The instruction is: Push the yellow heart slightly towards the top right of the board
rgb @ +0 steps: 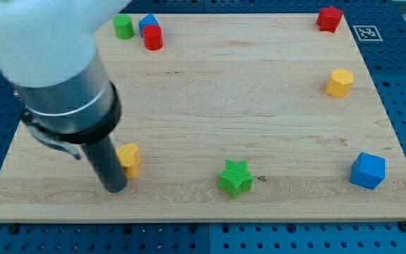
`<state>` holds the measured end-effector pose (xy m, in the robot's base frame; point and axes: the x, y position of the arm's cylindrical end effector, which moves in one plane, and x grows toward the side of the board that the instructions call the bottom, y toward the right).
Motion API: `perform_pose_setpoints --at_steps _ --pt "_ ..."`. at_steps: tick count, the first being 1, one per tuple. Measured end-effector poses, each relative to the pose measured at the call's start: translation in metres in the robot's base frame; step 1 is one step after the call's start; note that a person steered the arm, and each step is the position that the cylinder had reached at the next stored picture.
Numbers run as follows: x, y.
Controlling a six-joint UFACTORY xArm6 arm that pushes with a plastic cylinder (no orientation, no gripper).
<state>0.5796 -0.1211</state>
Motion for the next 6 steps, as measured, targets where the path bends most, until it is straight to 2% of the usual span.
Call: perform_pose_setpoints --at_steps 1,3,6 --pt "-0.013 0.009" --pt "0.024 0.054" --pt "-0.047 0.049"
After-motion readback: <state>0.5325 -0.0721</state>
